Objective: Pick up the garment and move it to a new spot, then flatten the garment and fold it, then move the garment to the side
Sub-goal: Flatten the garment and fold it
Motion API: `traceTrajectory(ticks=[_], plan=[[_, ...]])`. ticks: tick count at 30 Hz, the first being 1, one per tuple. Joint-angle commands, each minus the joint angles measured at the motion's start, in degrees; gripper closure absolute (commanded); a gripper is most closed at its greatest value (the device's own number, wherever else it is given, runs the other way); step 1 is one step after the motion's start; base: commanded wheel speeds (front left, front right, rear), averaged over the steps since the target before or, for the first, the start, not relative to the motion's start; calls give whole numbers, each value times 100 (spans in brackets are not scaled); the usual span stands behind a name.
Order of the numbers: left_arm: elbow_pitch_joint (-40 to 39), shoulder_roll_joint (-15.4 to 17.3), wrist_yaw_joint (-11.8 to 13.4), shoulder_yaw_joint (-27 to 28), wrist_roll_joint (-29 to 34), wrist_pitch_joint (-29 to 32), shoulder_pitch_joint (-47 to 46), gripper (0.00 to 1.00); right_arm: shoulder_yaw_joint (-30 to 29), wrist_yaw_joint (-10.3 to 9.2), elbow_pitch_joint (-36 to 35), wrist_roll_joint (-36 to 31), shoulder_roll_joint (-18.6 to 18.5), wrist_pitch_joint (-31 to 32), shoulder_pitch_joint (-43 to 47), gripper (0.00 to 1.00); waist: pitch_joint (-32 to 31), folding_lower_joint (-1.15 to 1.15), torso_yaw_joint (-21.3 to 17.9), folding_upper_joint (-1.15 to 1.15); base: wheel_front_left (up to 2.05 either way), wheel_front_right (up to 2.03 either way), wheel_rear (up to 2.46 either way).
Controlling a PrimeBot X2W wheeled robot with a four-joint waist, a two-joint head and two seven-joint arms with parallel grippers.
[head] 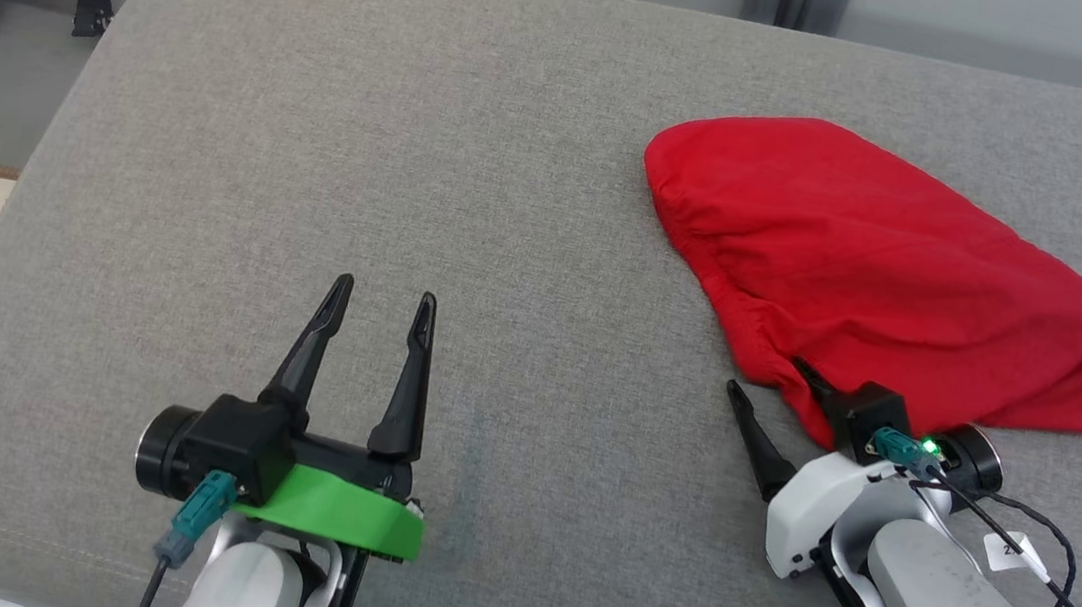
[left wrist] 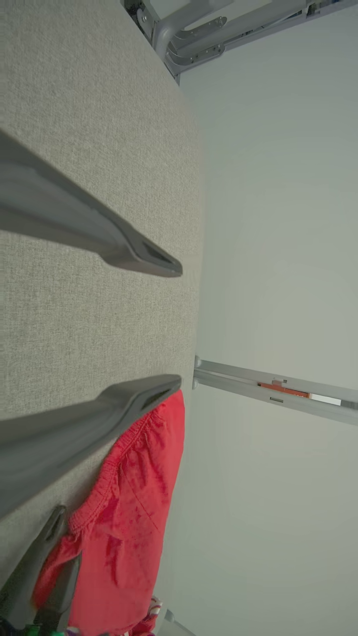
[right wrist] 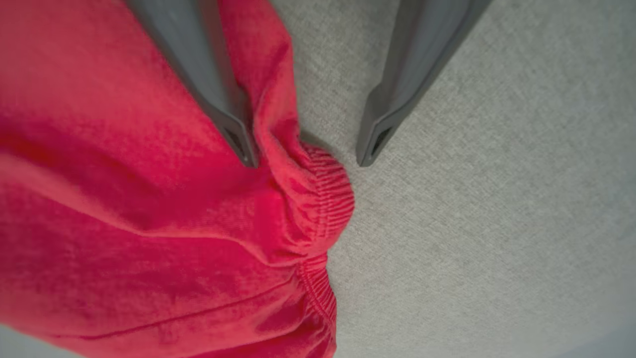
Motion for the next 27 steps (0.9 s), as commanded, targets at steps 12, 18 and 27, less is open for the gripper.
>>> traceTrajectory(ticks=[12, 18, 27], plan=[[46, 4, 70, -57, -67, -13, -9, 0, 944, -3, -320, 1326, 321, -127, -515, 100, -106, 0, 10, 0, 0, 0, 0], [31, 4, 59, -135, -77, -14, -43, 0, 1547, -3, -857, 2259, 341, -131, -938, 100, -78, 0, 15, 0, 0, 0, 0], [16, 5, 127, -332, -214, -14, -142, 0, 2702, -3, -529, 3148, 220, 46, -1666, 100, 112, 0, 280, 0, 0, 0, 0]])
